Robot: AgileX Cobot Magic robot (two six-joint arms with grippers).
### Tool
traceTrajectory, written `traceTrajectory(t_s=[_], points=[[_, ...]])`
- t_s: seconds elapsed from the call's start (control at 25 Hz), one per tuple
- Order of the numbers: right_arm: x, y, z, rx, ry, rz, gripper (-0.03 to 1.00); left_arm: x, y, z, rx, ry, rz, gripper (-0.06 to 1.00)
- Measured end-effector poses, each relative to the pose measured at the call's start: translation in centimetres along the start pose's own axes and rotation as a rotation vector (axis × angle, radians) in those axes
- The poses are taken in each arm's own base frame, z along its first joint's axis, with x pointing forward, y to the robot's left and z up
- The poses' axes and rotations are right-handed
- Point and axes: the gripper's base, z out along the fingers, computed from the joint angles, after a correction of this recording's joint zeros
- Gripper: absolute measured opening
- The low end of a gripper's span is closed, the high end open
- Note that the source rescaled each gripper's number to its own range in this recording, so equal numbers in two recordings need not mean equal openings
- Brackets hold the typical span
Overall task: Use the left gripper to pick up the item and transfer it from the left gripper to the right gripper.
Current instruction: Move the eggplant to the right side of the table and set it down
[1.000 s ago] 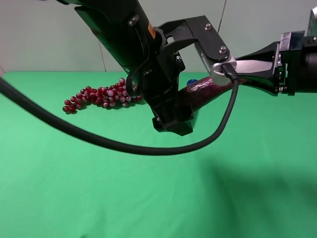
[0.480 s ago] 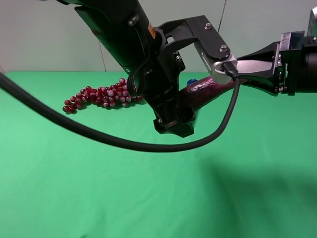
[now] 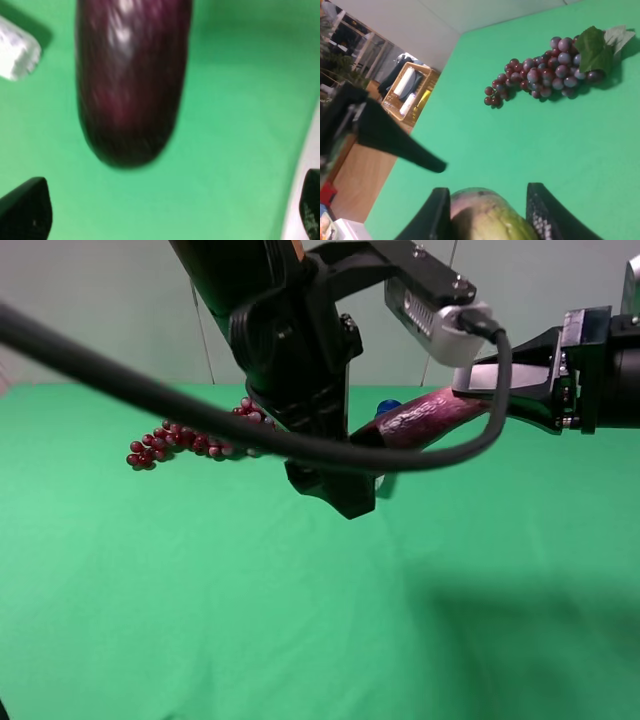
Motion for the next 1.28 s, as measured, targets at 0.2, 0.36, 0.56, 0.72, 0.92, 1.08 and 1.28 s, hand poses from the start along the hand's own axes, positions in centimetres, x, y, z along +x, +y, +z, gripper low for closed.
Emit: traceTrajectory(t_s=[0.2, 0.36, 0.56, 0.72, 0.92, 1.08, 1.28], points=[[0.0, 0.0, 0.0, 0.000, 0.000, 0.000, 0.04, 1.0, -0.4, -2.7, -0.036, 0.005, -0.015, 1.00], [0.0, 0.0, 0.0, 0.001, 0.002, -0.002, 0.04, 2.0, -0.8, -6.0, -0.112, -0.050, -0.047, 1.00], [0.0, 0.0, 0.0, 0.001, 0.002, -0.004, 0.04, 3.9, -1.5, -9.5, -0.172, -0.079, -0.101, 1.00], [0.1, 0.0, 0.0, 0.004, 0.008, -0.009, 0.04, 5.1, -2.0, -11.9, -0.226, -0.135, -0.165, 1.00], [0.2, -0.1, 0.0, 0.011, 0.023, -0.022, 0.04, 7.6, -3.1, -13.5, -0.240, -0.176, -0.236, 1.00], [0.2, -0.1, 0.0, 0.012, 0.024, -0.024, 0.04, 9.7, -4.0, -13.5, -0.241, -0.175, -0.281, 1.00], [0.3, -0.1, 0.0, 0.015, 0.029, -0.028, 0.03, 13.2, -5.3, -12.5, -0.232, -0.146, -0.344, 1.00]])
